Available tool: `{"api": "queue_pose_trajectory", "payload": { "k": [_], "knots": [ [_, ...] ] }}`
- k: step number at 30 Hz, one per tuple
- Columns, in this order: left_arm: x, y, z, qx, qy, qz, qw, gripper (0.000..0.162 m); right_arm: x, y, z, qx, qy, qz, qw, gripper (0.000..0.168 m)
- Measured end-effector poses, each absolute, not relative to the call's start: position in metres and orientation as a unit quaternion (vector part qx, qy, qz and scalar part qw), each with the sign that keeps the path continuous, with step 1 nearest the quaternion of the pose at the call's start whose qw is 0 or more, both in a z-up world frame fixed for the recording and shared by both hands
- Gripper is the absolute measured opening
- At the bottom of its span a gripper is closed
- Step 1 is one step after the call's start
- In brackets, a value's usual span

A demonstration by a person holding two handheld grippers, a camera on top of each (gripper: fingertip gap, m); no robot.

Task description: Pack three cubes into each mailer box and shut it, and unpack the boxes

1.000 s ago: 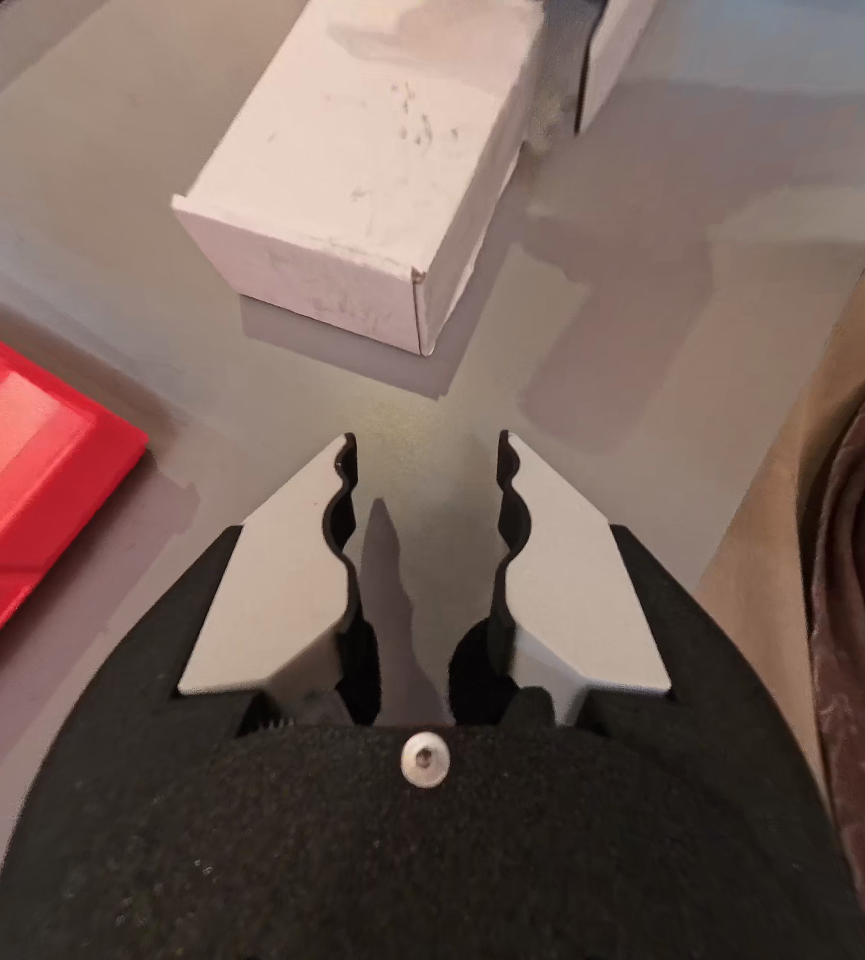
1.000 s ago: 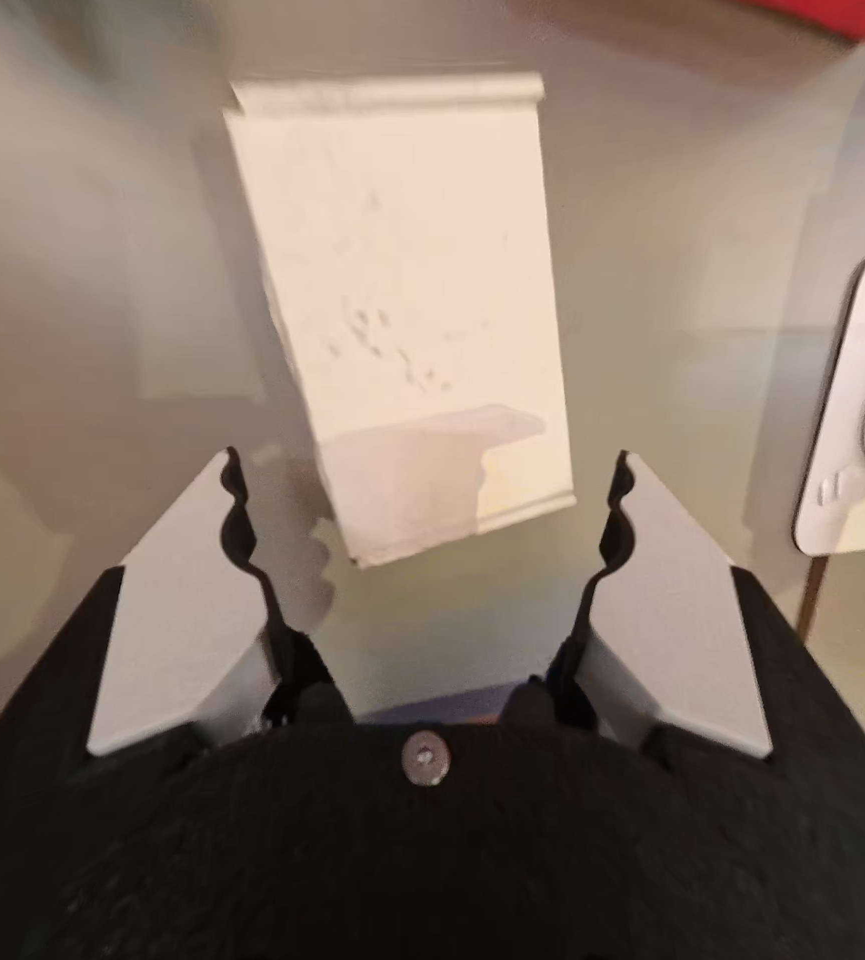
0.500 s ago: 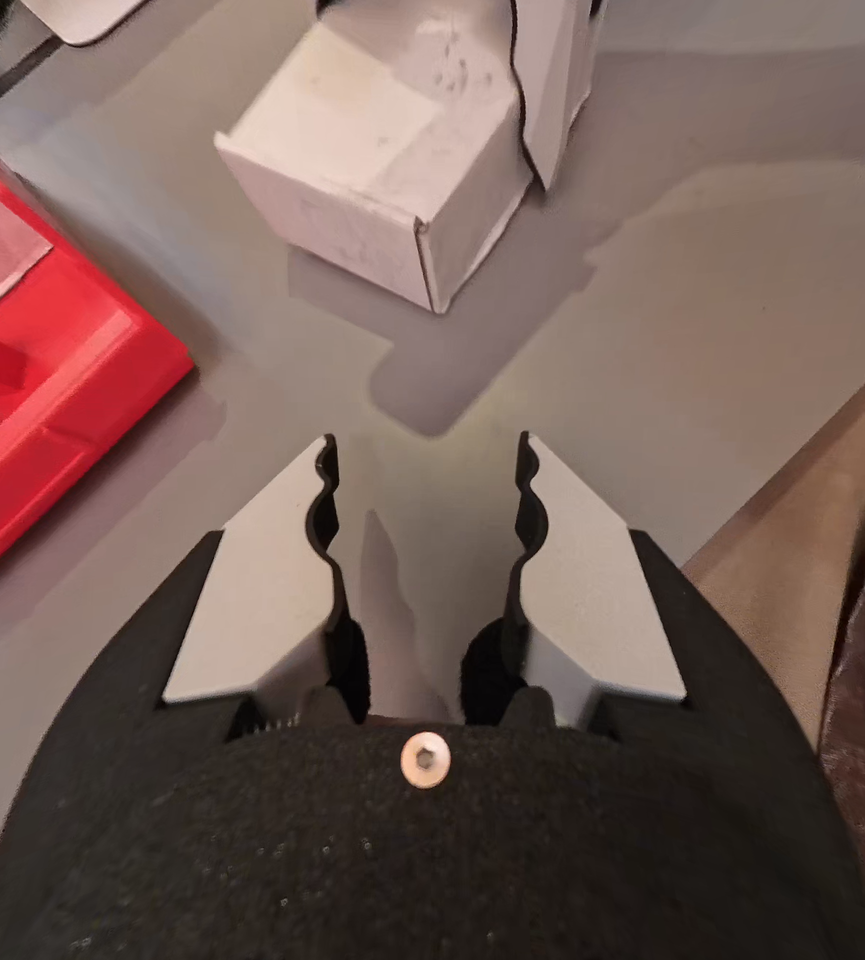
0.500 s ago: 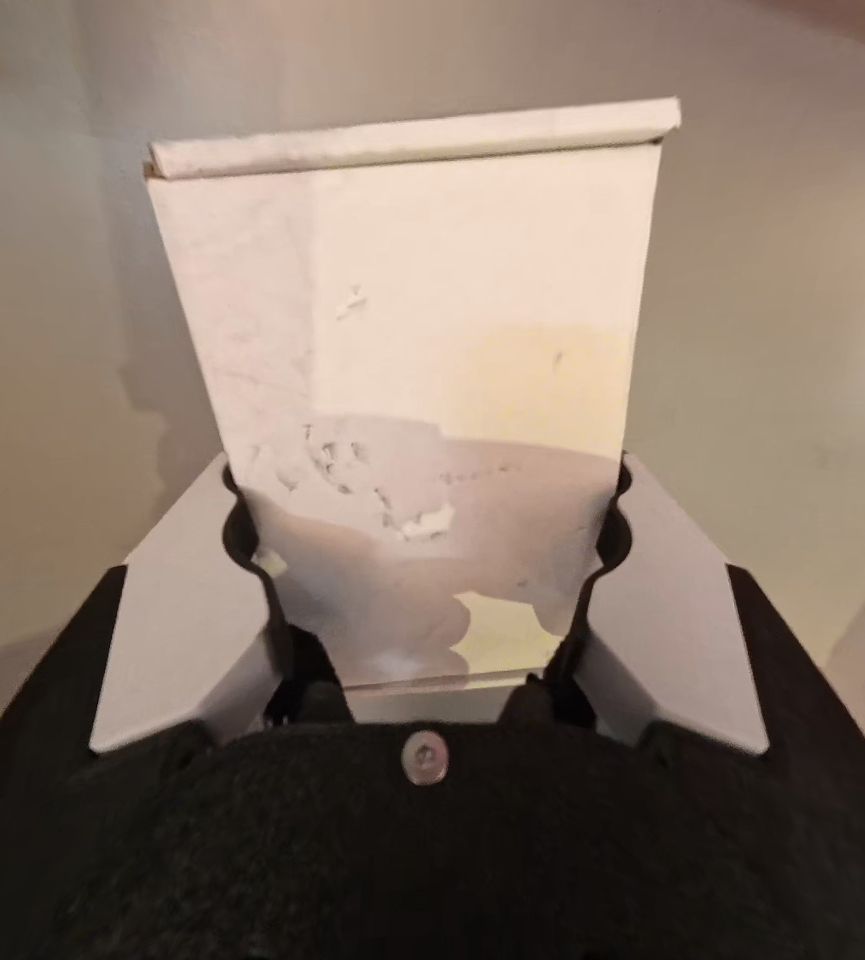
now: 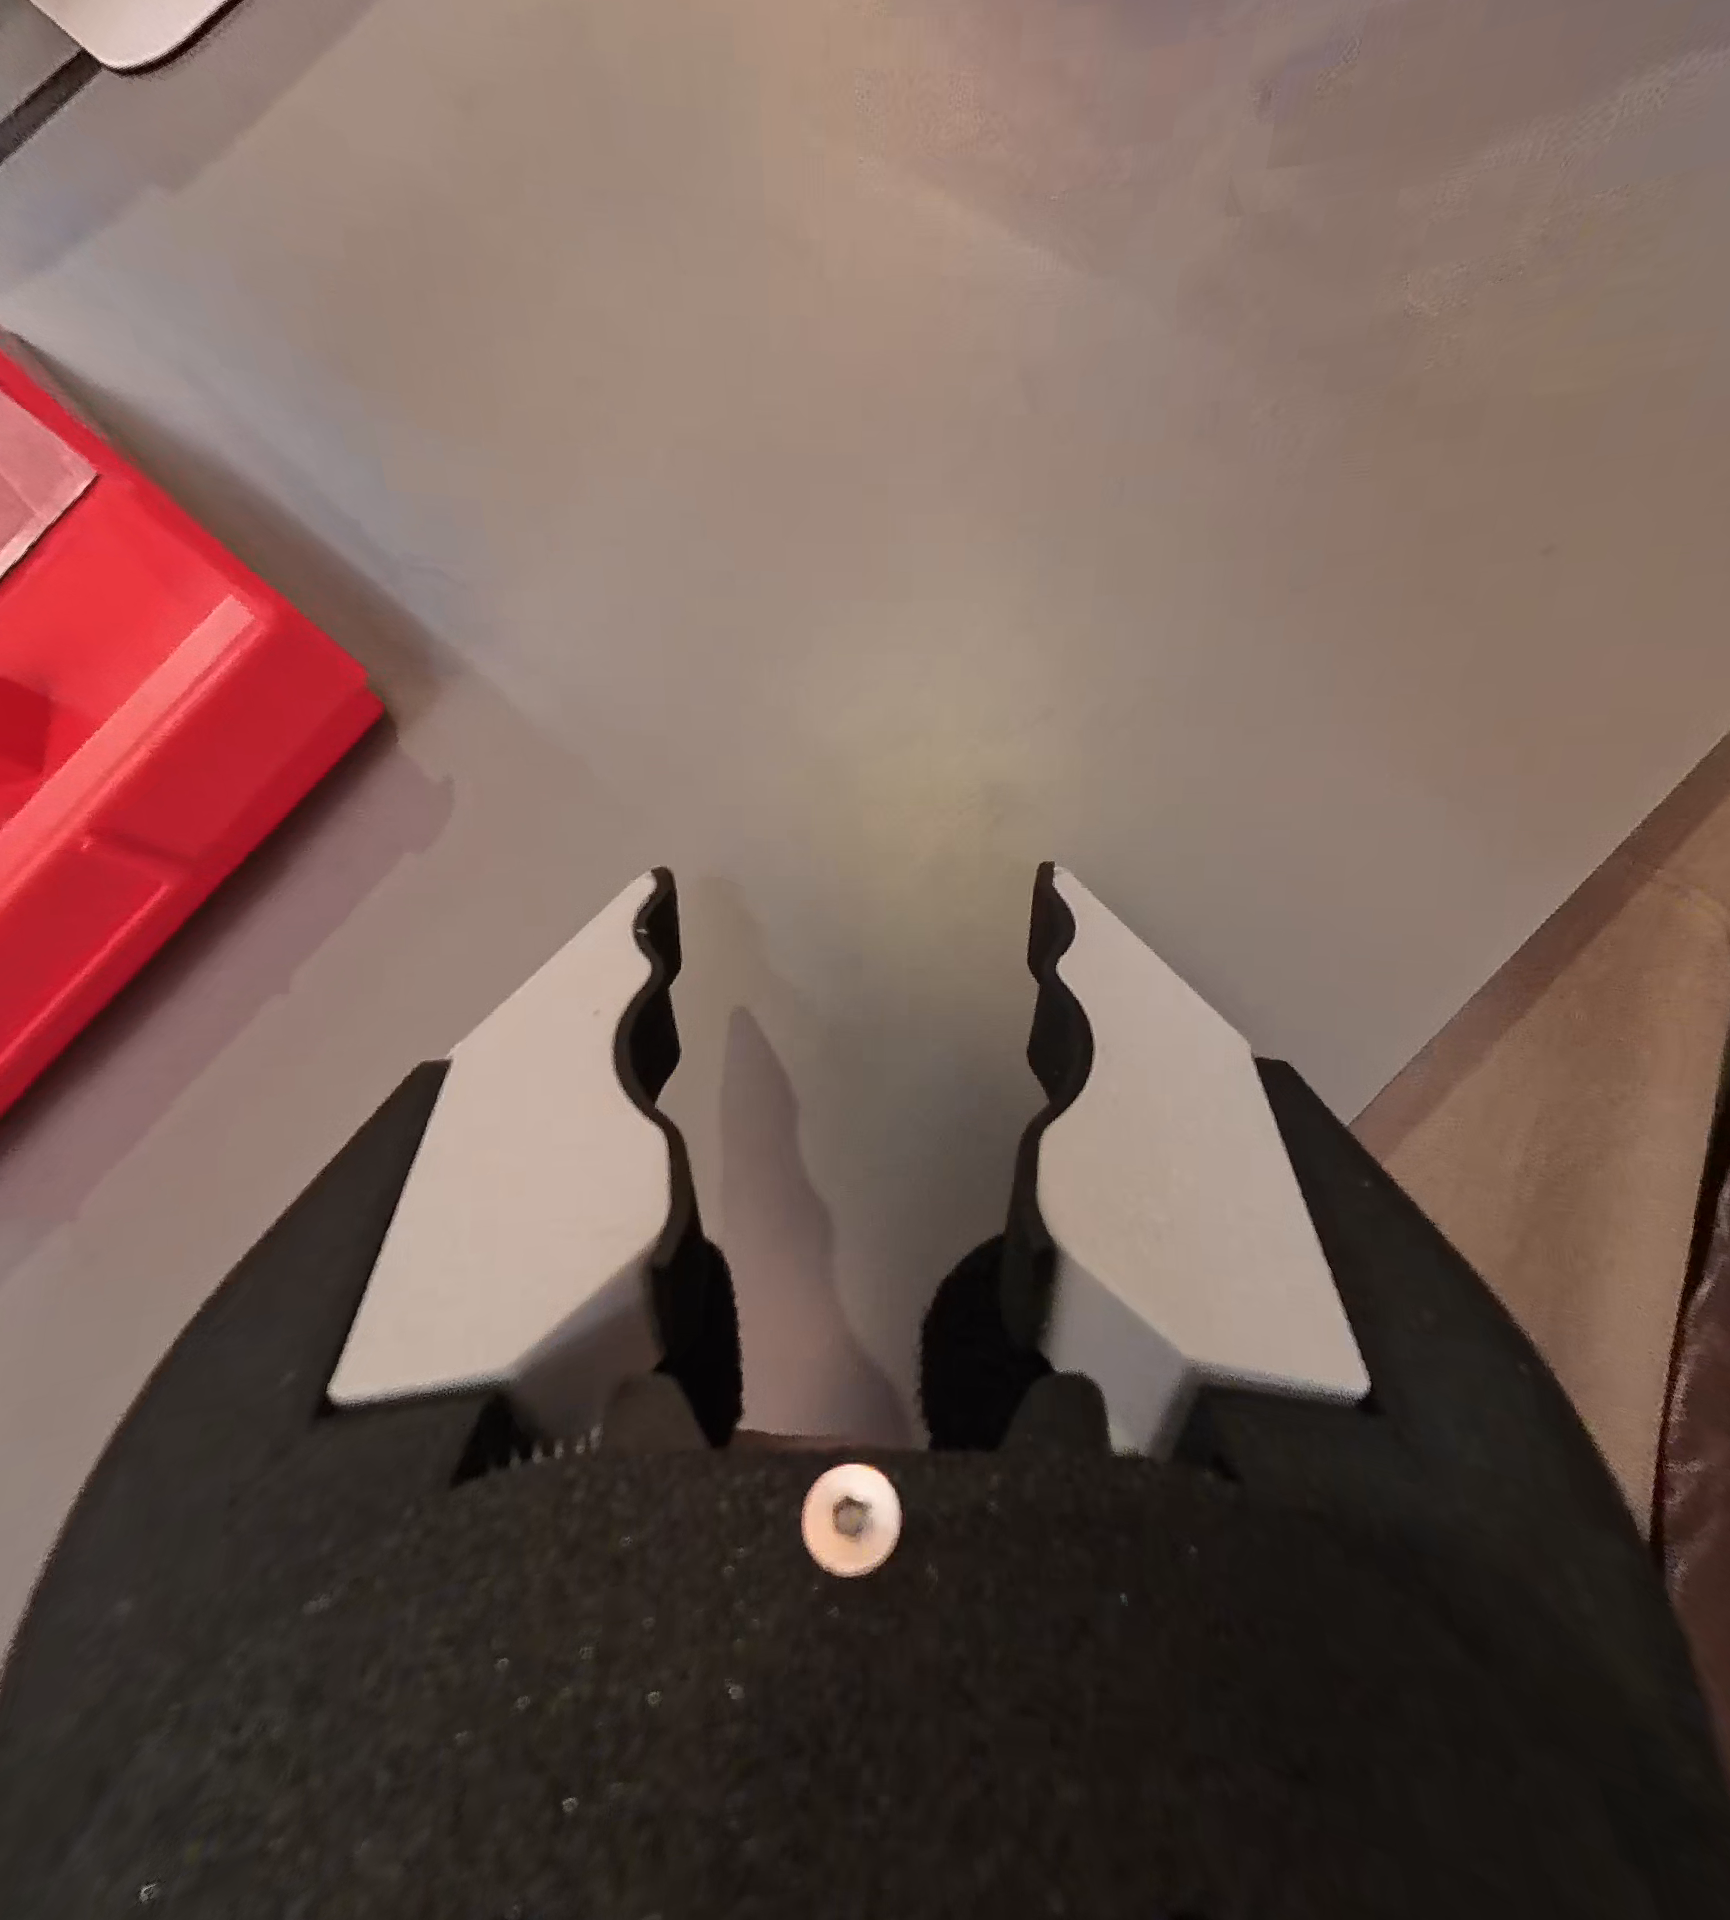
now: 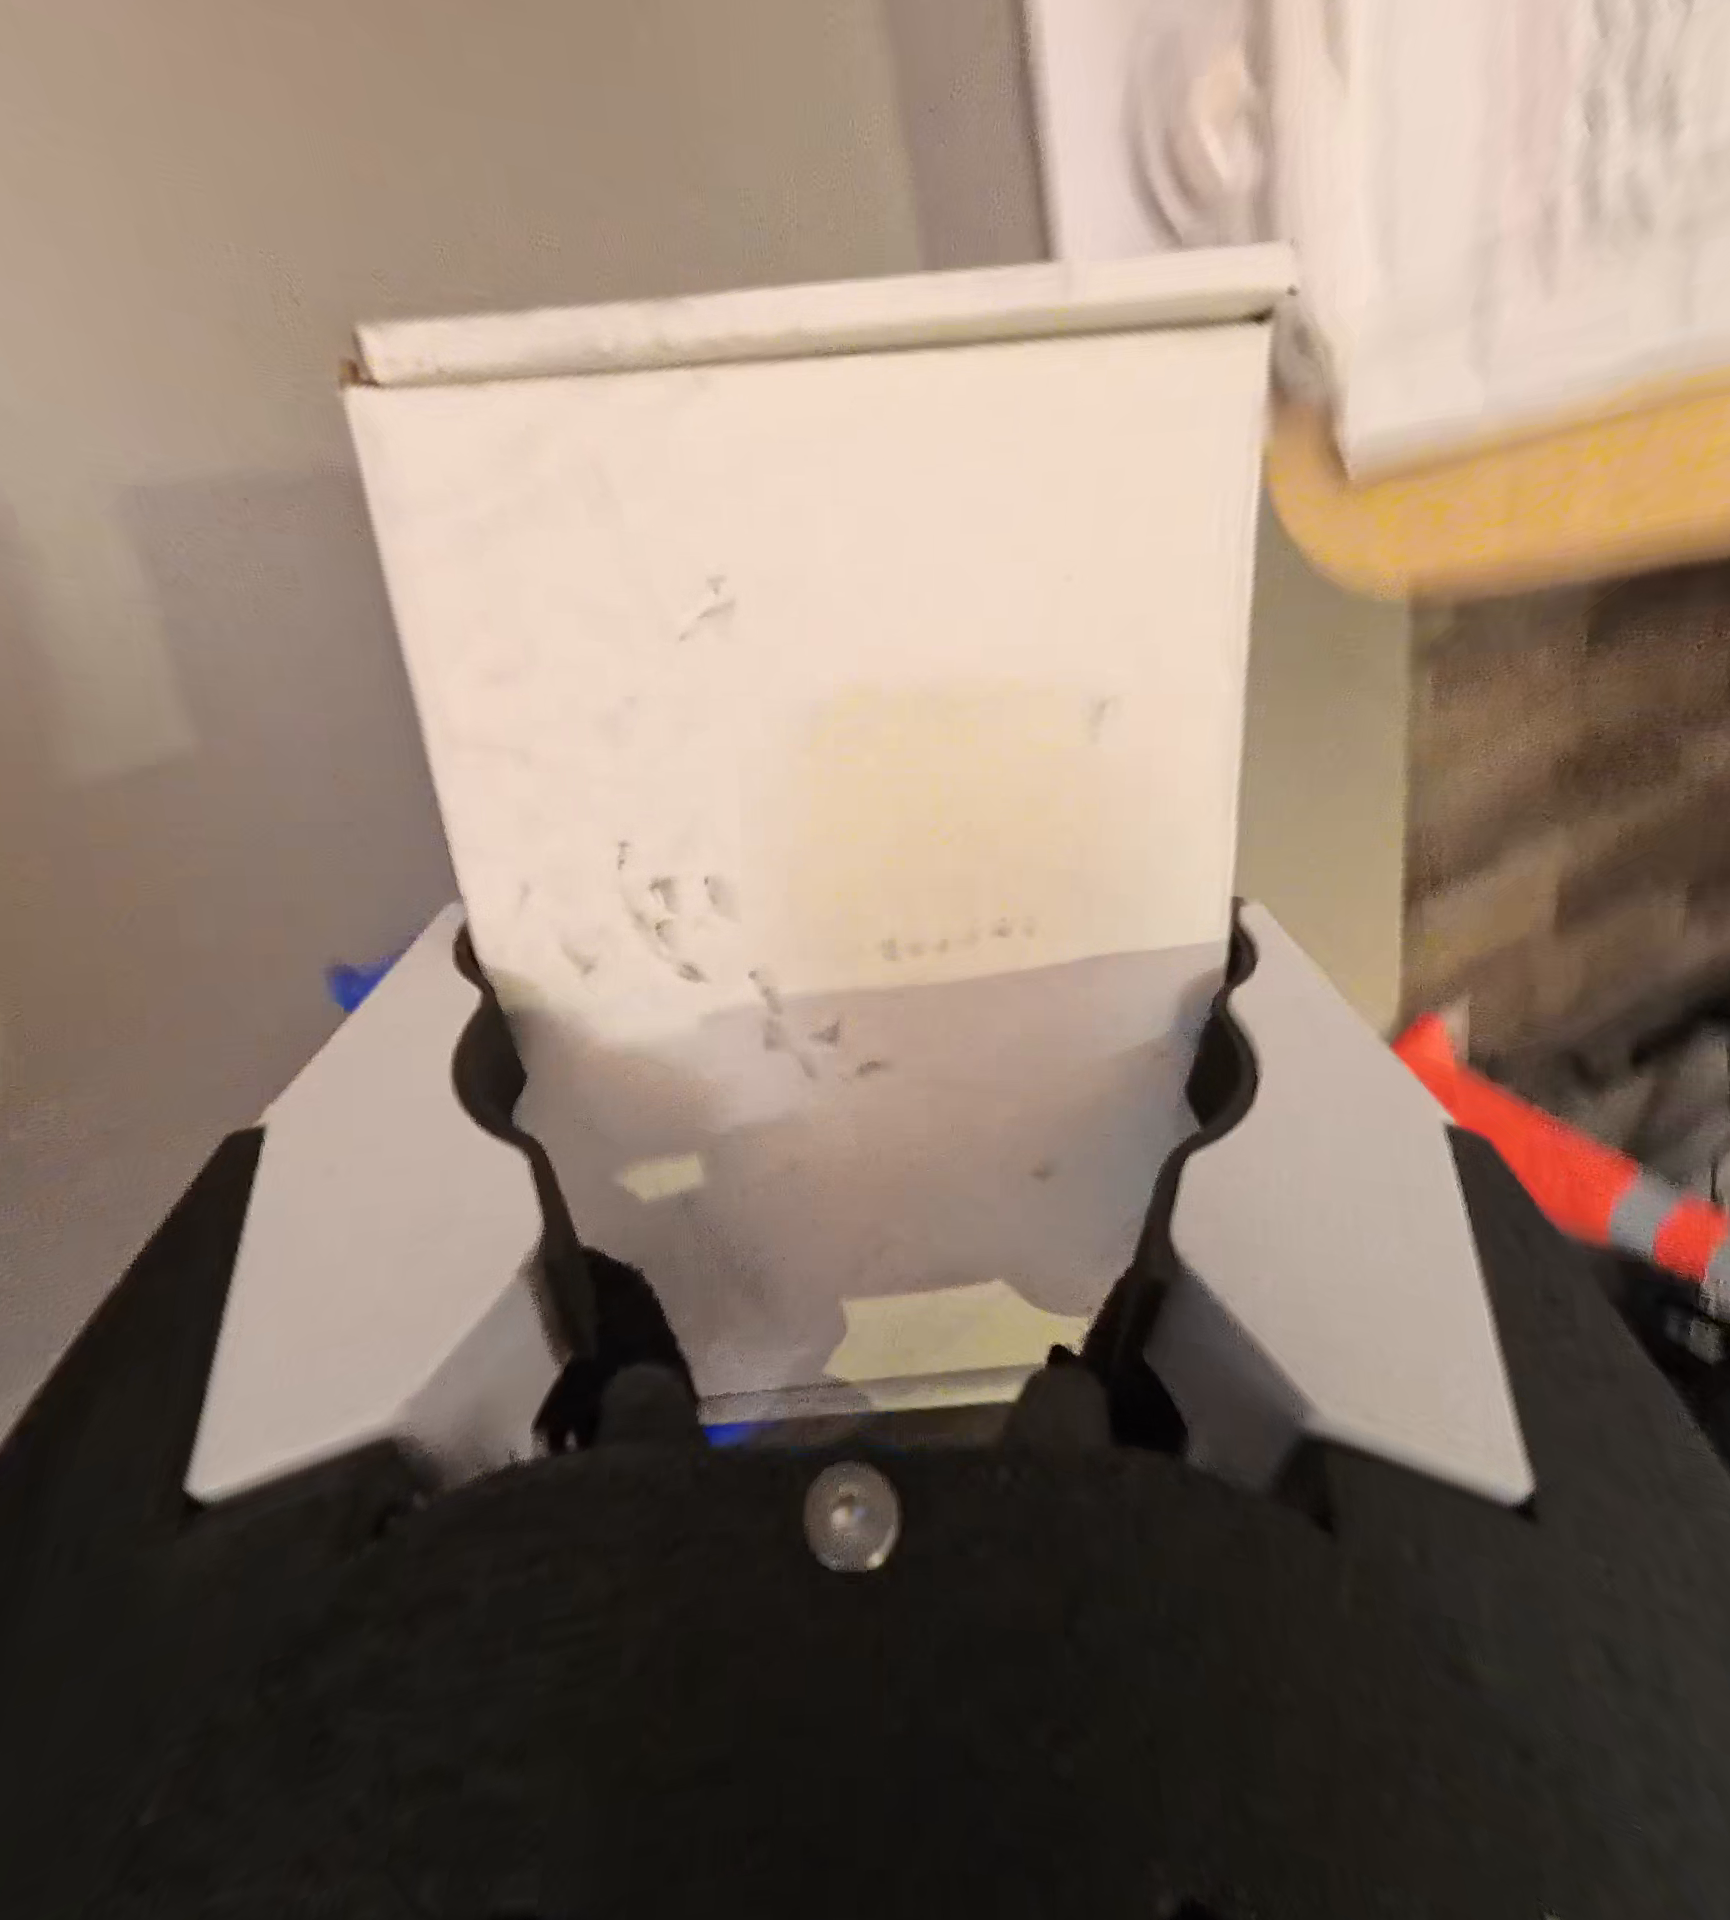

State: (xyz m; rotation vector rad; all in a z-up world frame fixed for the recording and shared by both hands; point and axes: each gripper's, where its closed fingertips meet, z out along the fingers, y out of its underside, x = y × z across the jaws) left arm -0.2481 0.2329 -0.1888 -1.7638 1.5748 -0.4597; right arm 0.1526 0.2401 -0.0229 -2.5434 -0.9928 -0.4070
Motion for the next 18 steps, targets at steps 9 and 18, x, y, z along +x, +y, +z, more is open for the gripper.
{"api": "queue_pose_trajectory", "payload": {
  "k": [9,18],
  "knots": [
    [-0.239,0.229,-0.192,-0.673,0.625,-0.179,0.353,0.065,0.245,0.148,-0.122,-0.944,-0.316,-0.070,0.064,0.132],
    [-0.239,0.229,-0.192,-0.680,0.618,-0.193,0.346,0.064,0.231,0.135,-0.208,-0.915,-0.399,-0.050,-0.024,0.132]
  ]
}}
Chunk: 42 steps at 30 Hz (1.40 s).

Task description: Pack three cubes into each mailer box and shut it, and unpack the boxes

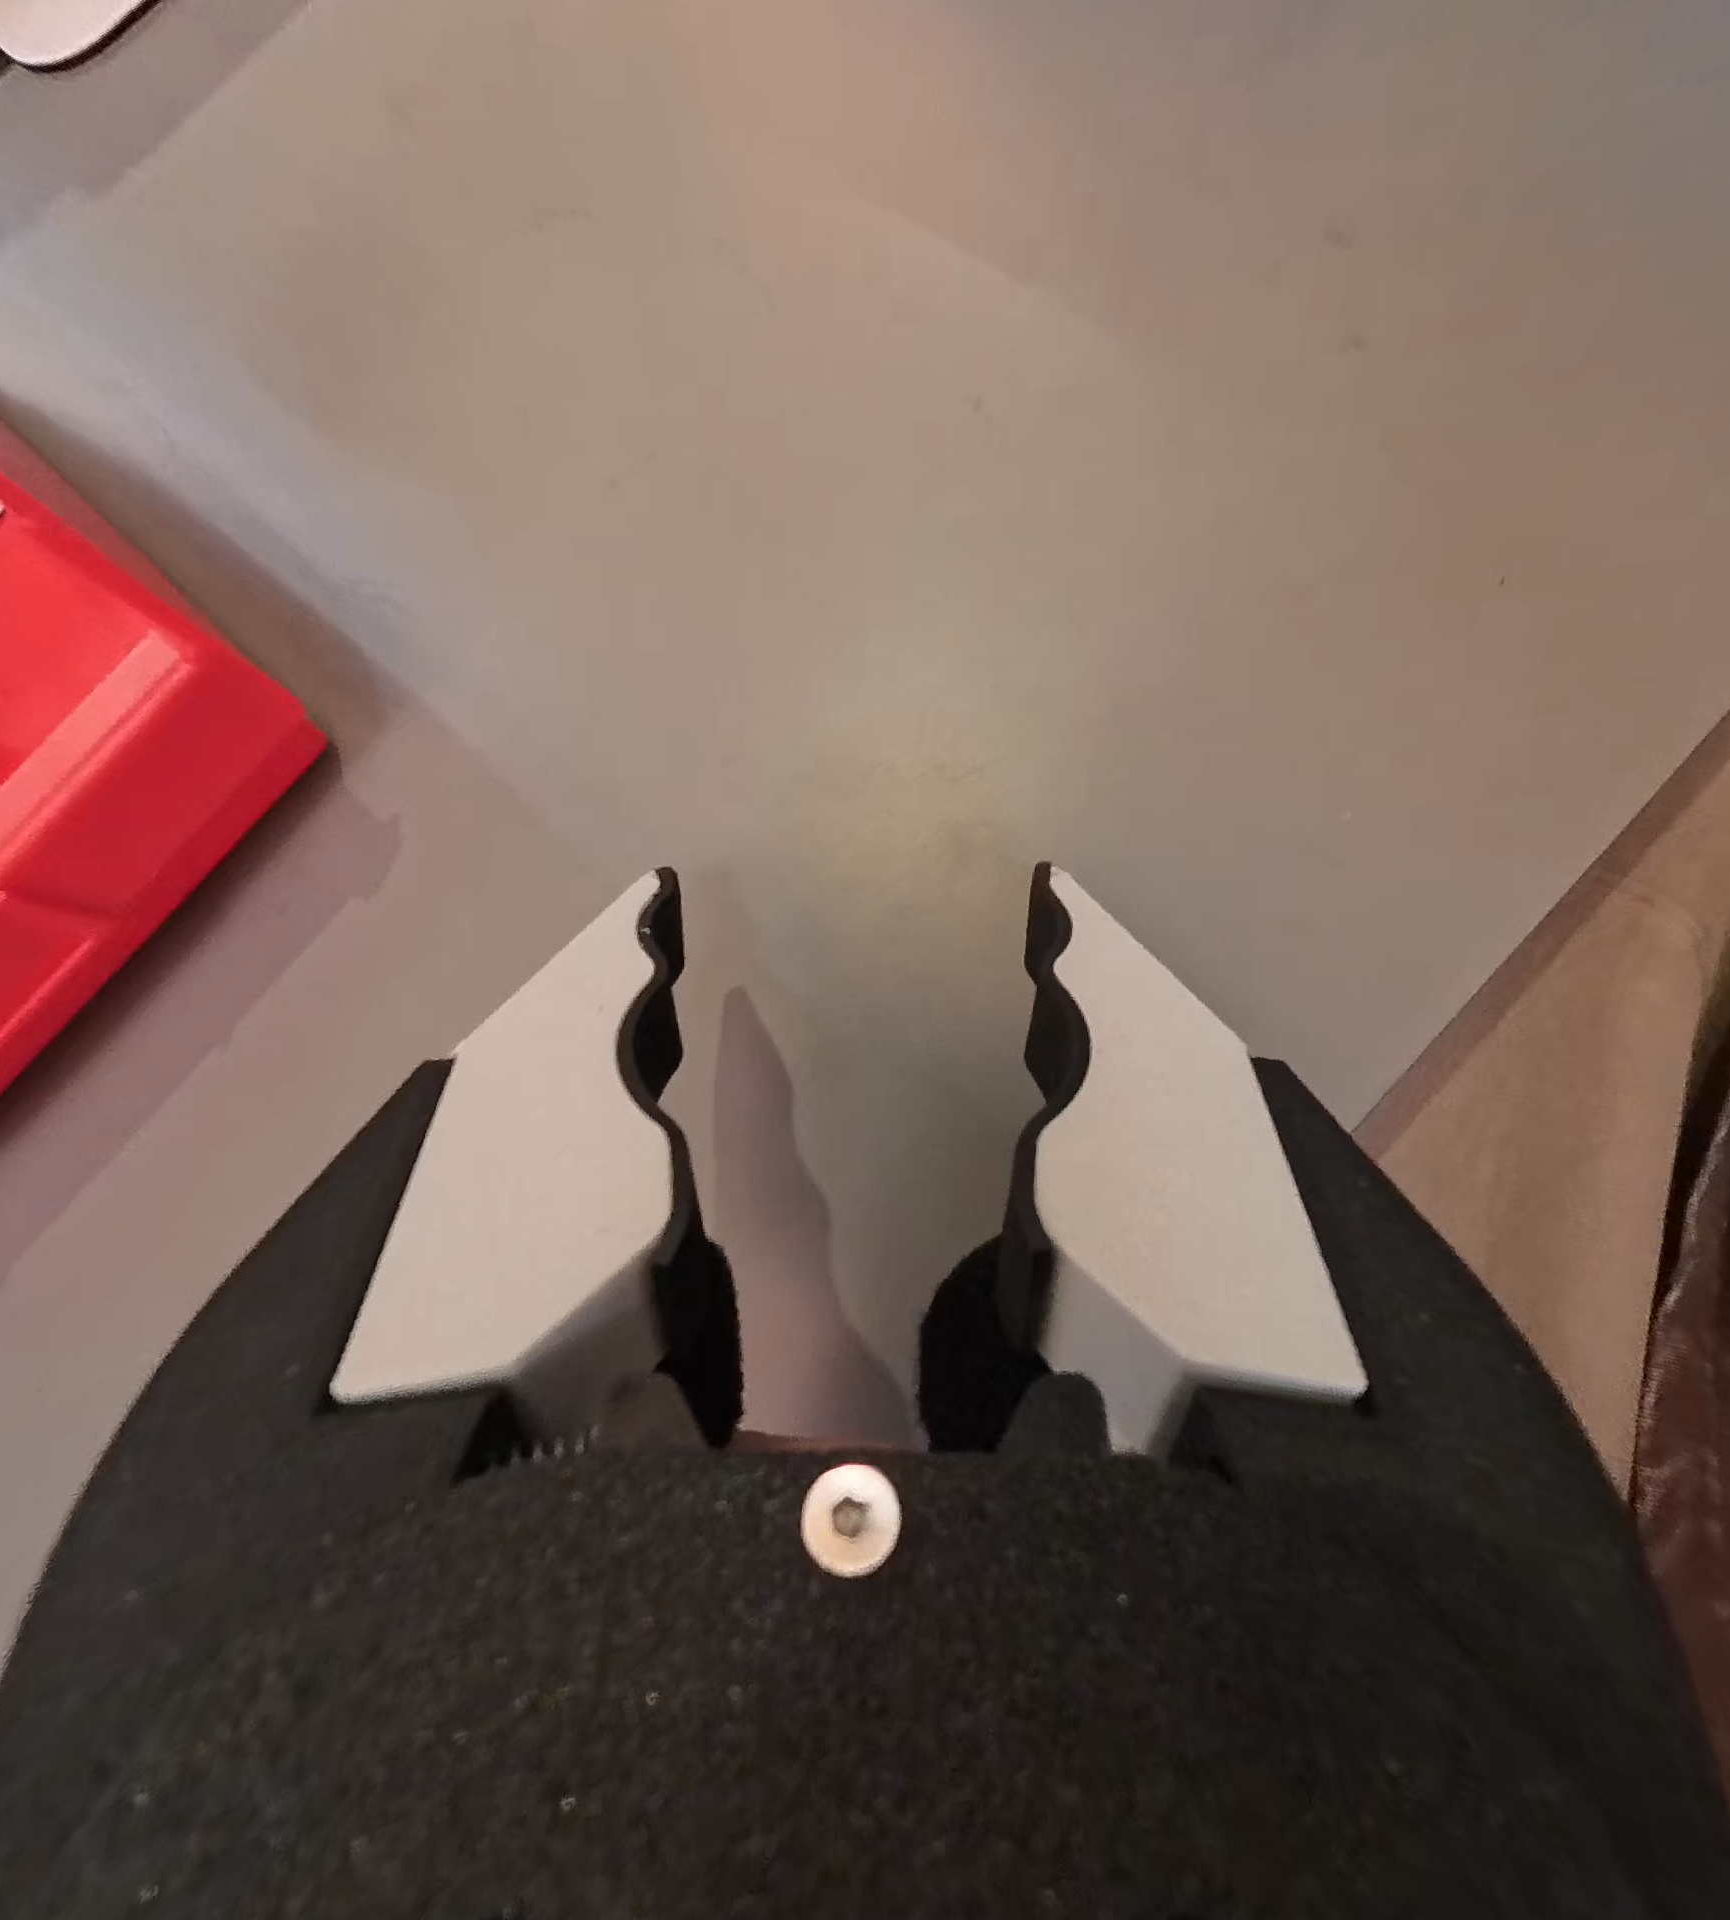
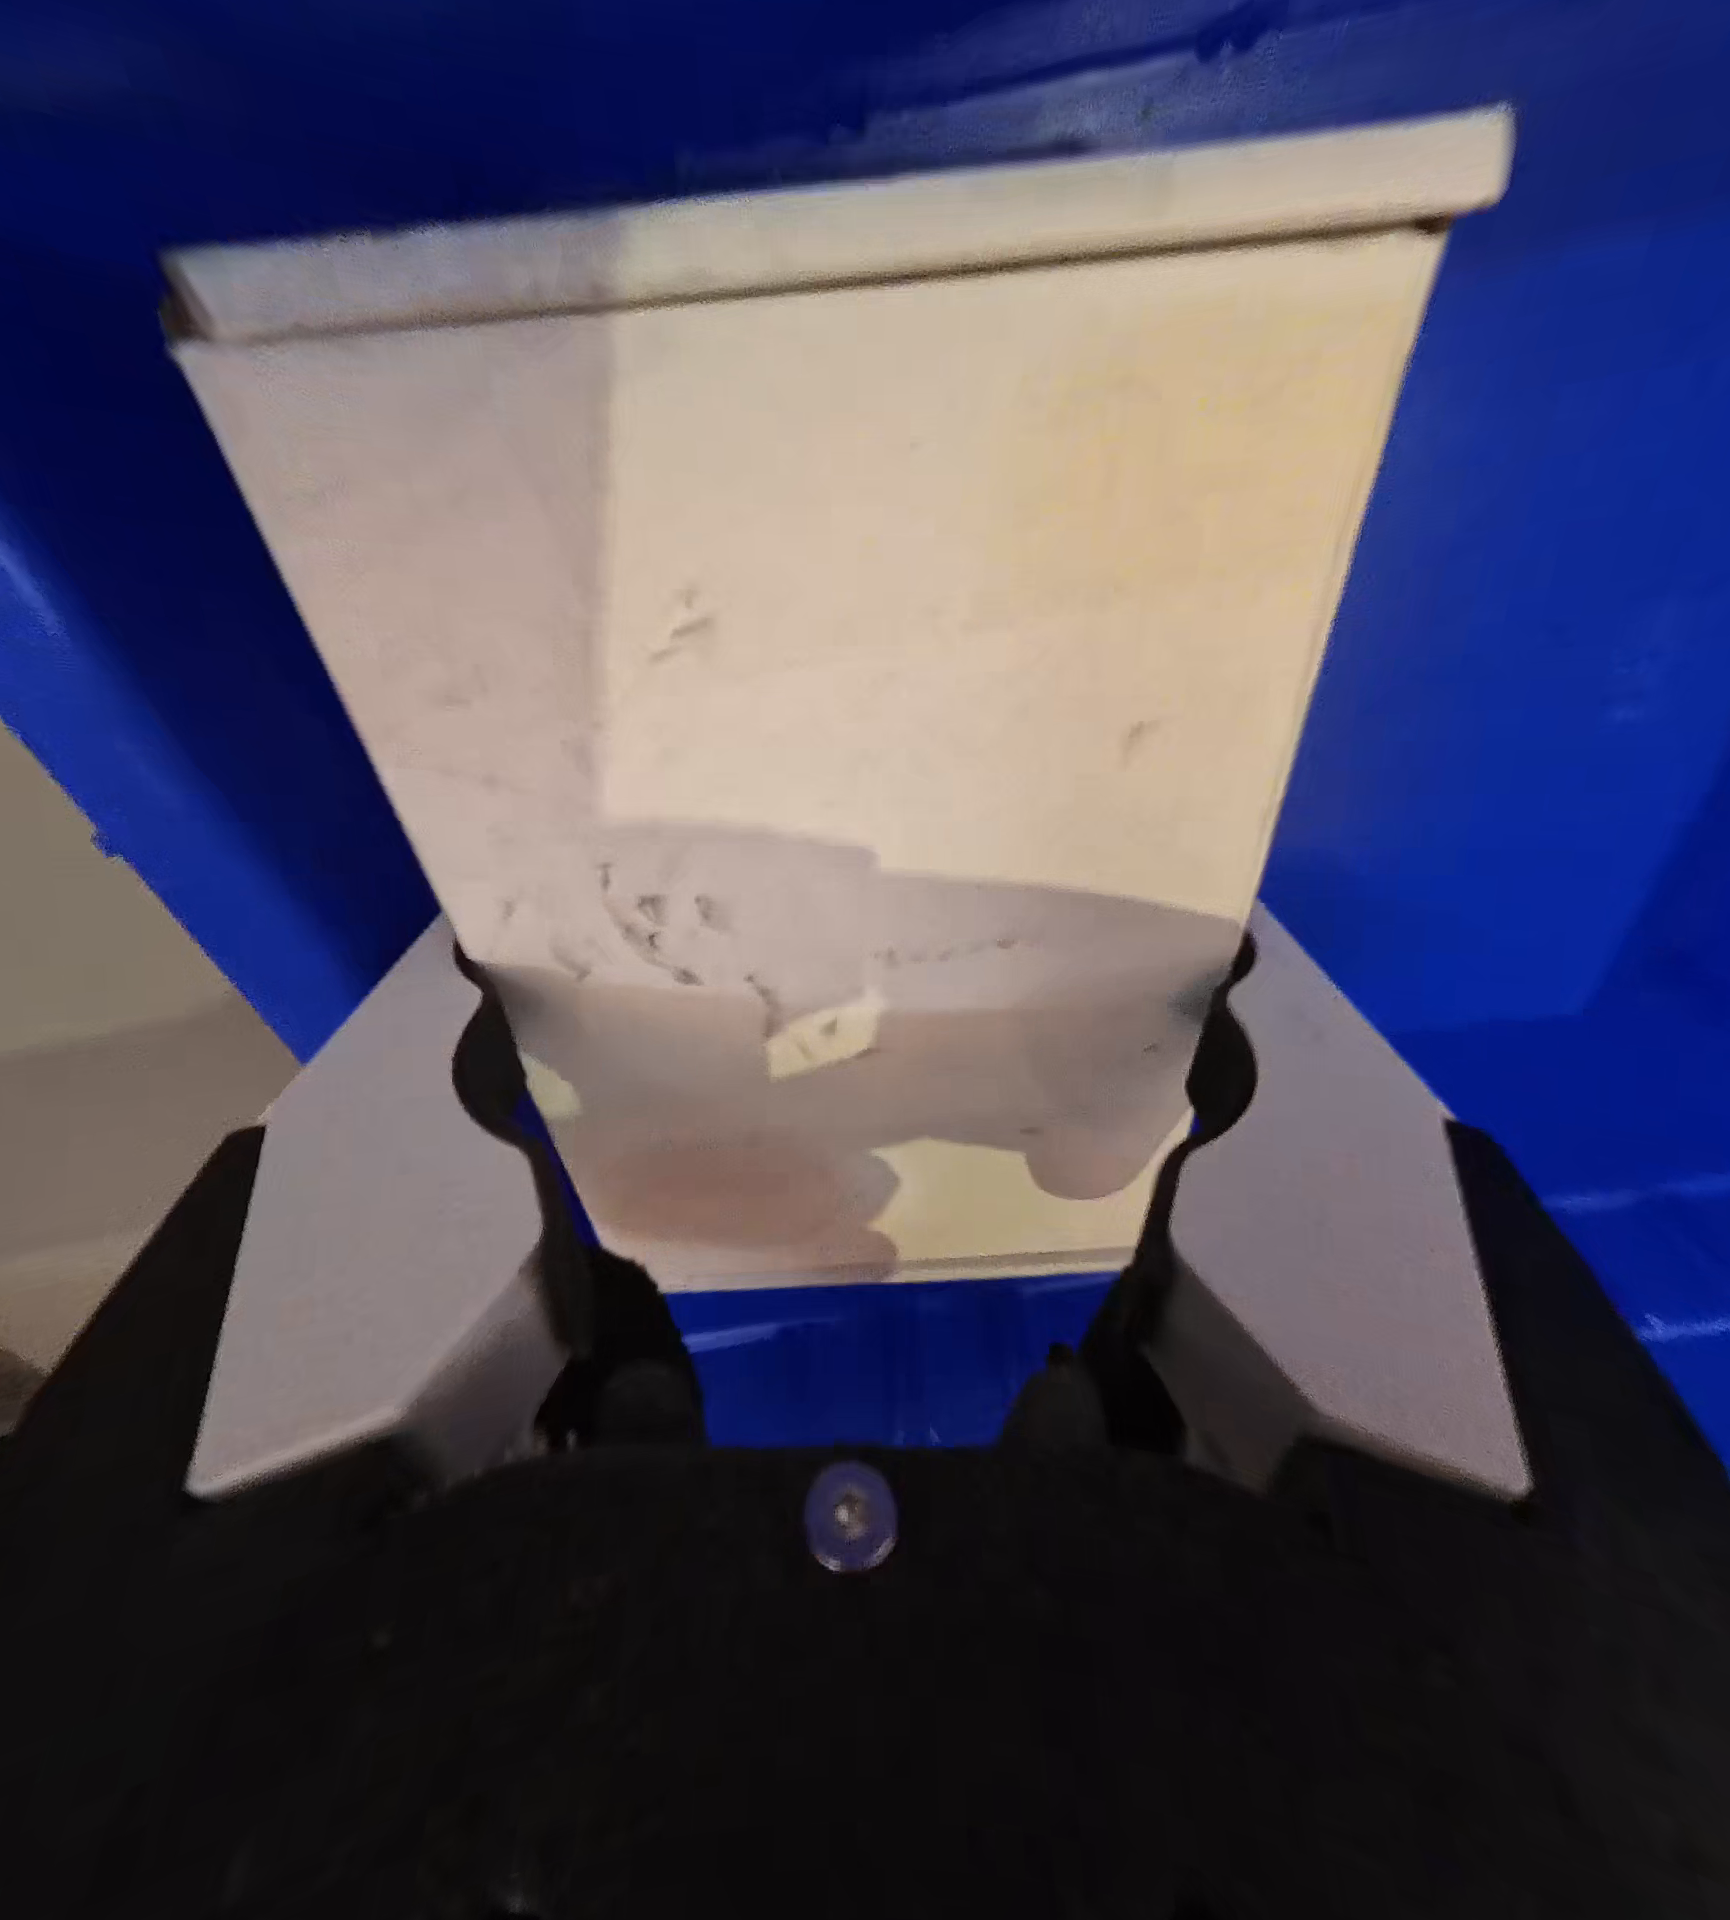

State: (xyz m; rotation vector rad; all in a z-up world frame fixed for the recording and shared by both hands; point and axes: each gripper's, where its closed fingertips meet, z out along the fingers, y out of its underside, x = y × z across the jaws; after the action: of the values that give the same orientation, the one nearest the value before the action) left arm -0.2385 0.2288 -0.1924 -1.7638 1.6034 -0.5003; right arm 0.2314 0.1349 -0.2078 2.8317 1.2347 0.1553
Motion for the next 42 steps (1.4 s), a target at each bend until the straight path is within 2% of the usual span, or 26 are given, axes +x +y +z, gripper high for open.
{"api": "queue_pose_trajectory", "payload": {
  "k": [5,7,11,14,17,19,20,21,23,27,29,32,38,42],
  "knots": [
    [-0.240,0.230,-0.187,-0.689,0.601,-0.211,0.346,0.064,0.232,0.135,-0.208,0.928,0.370,0.041,0.030,0.133],
    [-0.239,0.228,-0.185,-0.694,0.594,-0.223,0.341,0.064,0.235,0.135,-0.204,0.937,0.344,0.053,0.023,0.142],
    [-0.239,0.223,-0.176,-0.693,0.585,-0.253,0.338,0.064,0.235,0.142,-0.172,0.951,0.293,0.085,-0.053,0.148],
    [-0.236,0.223,-0.154,-0.673,0.575,-0.283,0.368,0.065,0.226,0.152,-0.112,0.948,0.220,0.125,-0.191,0.141],
    [-0.232,0.224,-0.120,-0.648,0.545,-0.364,0.387,0.060,0.180,0.167,-0.044,0.892,0.134,0.120,-0.414,0.134],
    [-0.230,0.233,-0.093,-0.630,0.513,-0.429,0.395,0.065,0.126,0.169,-0.028,0.831,0.099,0.035,-0.547,0.122],
    [-0.231,0.243,-0.081,-0.620,0.501,-0.446,0.407,0.067,0.098,0.168,-0.027,0.796,0.079,-0.008,-0.600,0.110],
    [-0.232,0.257,-0.071,-0.614,0.494,-0.447,0.423,0.069,0.073,0.166,-0.030,0.770,0.045,-0.043,-0.635,0.108],
    [-0.238,0.291,-0.061,-0.622,0.500,-0.407,0.444,0.069,0.020,0.158,-0.055,0.756,0.010,-0.103,-0.646,0.107],
    [-0.246,0.358,-0.056,-0.636,0.586,-0.261,0.430,0.070,-0.067,0.144,-0.117,0.776,-0.003,-0.192,-0.601,0.107],
    [-0.243,0.388,-0.052,-0.605,0.651,-0.199,0.413,0.069,-0.096,0.138,-0.128,0.801,0.051,-0.199,-0.563,0.107],
    [-0.228,0.439,-0.061,-0.579,0.717,-0.144,0.361,0.068,-0.101,0.141,-0.136,0.809,0.077,-0.180,-0.554,0.107],
    [-0.193,0.538,-0.117,-0.560,0.790,-0.043,0.245,0.088,-0.107,0.144,-0.152,0.828,0.066,-0.251,-0.498,0.107],
    [-0.173,0.568,-0.149,-0.546,0.818,-0.034,0.176,0.103,-0.099,0.143,-0.157,0.830,0.052,-0.258,-0.492,0.107]
  ]
}}
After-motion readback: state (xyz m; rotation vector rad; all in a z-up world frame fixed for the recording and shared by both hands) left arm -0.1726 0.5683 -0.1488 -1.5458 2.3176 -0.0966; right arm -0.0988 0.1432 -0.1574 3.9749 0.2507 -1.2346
